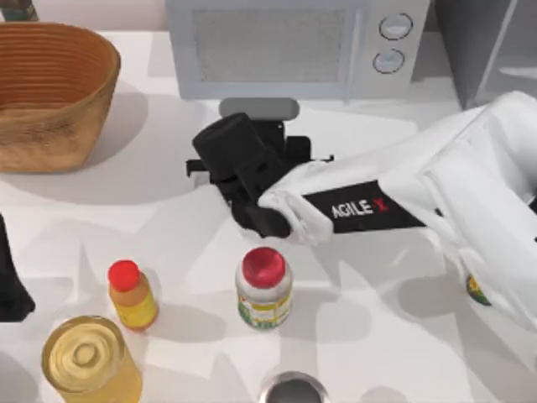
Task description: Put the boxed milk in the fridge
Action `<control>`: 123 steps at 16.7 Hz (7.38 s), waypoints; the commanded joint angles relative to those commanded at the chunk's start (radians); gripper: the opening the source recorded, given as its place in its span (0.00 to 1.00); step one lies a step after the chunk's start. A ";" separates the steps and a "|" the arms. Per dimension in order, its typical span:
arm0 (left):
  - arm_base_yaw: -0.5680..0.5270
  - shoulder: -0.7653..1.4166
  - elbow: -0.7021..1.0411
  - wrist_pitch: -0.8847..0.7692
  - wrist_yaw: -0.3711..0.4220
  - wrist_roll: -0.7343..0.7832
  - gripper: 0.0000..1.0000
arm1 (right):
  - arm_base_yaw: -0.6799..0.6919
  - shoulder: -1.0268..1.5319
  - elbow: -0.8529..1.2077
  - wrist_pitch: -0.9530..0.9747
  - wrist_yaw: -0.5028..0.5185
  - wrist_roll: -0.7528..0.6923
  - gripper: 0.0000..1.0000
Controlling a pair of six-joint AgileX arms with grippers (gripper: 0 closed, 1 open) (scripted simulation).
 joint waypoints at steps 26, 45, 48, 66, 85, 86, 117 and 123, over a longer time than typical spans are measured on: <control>0.000 0.000 0.000 0.000 0.000 0.000 1.00 | 0.001 -0.239 0.219 -0.457 -0.004 0.001 0.00; 0.000 0.000 0.000 0.000 0.000 0.000 1.00 | -0.381 -1.256 -0.743 -0.380 -0.467 -0.143 0.00; 0.000 0.000 0.000 0.000 0.000 0.000 1.00 | -0.501 -1.658 -1.026 -0.334 -0.559 -0.218 0.00; 0.000 0.000 0.000 0.000 0.000 0.000 1.00 | -0.770 -2.447 -1.582 -0.202 -0.687 -0.462 0.00; 0.000 0.000 0.000 0.000 0.000 0.000 1.00 | -0.991 -0.729 -0.846 0.706 -0.881 -0.457 0.00; 0.000 0.000 0.000 0.000 0.000 0.000 1.00 | -0.999 -0.639 -0.805 0.755 -0.894 -0.456 0.00; 0.000 0.000 0.000 0.000 0.000 0.000 1.00 | -0.989 -0.025 0.020 0.616 -0.882 -0.450 0.00; 0.000 0.000 0.000 0.000 0.000 0.000 1.00 | -0.989 -0.025 0.020 0.616 -0.882 -0.450 0.23</control>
